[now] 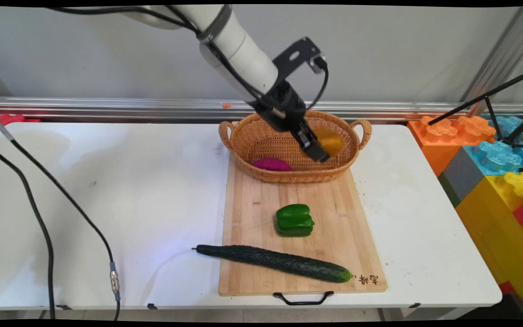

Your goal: Place the picked object on the cutting board

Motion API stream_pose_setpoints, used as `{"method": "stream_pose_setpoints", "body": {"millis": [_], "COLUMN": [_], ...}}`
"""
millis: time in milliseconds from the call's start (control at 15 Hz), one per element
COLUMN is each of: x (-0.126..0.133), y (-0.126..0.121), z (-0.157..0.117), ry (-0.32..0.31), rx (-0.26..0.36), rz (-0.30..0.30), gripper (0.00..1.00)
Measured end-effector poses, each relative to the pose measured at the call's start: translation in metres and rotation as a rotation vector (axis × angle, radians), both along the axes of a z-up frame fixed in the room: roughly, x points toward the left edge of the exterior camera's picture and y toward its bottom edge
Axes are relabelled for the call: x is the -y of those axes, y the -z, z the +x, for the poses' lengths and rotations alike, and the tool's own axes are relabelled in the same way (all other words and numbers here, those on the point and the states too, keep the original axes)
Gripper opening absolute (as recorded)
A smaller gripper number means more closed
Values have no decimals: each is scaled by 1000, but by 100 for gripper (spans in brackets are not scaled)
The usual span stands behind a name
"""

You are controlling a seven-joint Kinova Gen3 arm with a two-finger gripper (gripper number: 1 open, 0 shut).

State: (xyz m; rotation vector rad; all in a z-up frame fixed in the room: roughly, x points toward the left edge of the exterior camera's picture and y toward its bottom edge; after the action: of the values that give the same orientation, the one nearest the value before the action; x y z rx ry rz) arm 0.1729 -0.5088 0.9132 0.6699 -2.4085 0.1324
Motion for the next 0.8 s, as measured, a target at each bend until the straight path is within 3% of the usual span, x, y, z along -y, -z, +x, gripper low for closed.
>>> {"method": "stream_pose_setpoints", "body": {"millis": [333,800], "x": [-18,-25], "y": [30,92], "z": [-29,-74], "ry": [88,149], "rx": [54,104], "rz": [-9,-19], "gripper": [0,0]}}
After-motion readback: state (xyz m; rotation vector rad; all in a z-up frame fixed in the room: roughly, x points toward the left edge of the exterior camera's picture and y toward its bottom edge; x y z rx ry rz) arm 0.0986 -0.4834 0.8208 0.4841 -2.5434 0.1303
